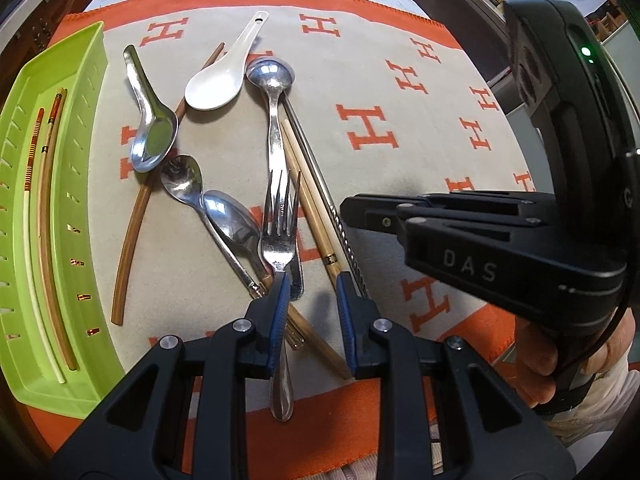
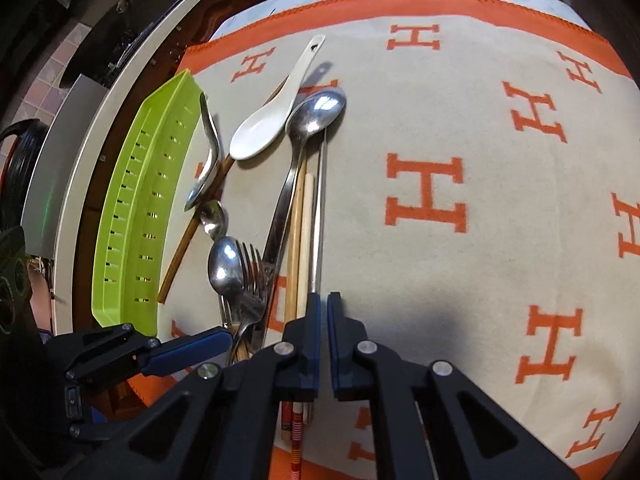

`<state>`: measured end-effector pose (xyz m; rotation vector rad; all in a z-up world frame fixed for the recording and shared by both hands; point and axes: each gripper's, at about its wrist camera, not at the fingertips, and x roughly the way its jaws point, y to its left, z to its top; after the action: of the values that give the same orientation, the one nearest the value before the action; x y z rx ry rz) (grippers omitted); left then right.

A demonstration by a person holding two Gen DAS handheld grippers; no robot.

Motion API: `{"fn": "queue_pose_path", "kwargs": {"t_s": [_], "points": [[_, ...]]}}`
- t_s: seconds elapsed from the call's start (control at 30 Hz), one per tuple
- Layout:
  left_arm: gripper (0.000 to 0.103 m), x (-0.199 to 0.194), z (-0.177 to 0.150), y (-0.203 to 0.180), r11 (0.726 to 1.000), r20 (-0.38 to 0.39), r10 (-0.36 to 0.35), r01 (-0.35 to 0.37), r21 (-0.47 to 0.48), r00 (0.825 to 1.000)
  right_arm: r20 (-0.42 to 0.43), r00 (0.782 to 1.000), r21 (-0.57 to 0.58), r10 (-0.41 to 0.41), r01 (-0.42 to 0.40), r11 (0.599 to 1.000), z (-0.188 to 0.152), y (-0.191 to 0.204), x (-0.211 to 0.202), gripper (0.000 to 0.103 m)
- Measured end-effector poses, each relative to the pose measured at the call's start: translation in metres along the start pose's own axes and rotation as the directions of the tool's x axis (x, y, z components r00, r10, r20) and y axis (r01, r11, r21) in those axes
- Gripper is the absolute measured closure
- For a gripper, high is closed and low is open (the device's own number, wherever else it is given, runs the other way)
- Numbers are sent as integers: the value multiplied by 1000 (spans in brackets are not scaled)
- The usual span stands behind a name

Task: Organize utensils
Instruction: 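Grasp a twisted steel chopstick with the right tool while the left tool grasps a plain wooden chopstick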

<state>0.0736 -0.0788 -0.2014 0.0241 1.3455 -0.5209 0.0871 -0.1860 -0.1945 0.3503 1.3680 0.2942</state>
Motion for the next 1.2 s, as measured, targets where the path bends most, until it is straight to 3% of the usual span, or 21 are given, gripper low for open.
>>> {"fn": "queue_pose_path", "kwargs": {"t_s": [0.17,0.67,0.8,0.9,1.2], "points": [[82,-1,-1,1,1000,3,-2,2,-5,1000,-13,1000,-31,-12,11,999,3,10,5,98],[82,-4,-6,3,1000,-7,-19,19,-15,1000,13,984,-134,-178,178,975,12,35,18,98],[82,-3,-6,-5,999,-15,-33,33,6,999,24,985,-80,-170,171,982,9,22,12,97],[93,1,-3,-11,999,-31,-51,51,13,998,32,986,-37,-164,165,986,1,3,1,97],[100,21,8,-13,998,-74,-59,57,-37,995,51,992,61,-113,110,992,-21,-35,-18,97]]}}
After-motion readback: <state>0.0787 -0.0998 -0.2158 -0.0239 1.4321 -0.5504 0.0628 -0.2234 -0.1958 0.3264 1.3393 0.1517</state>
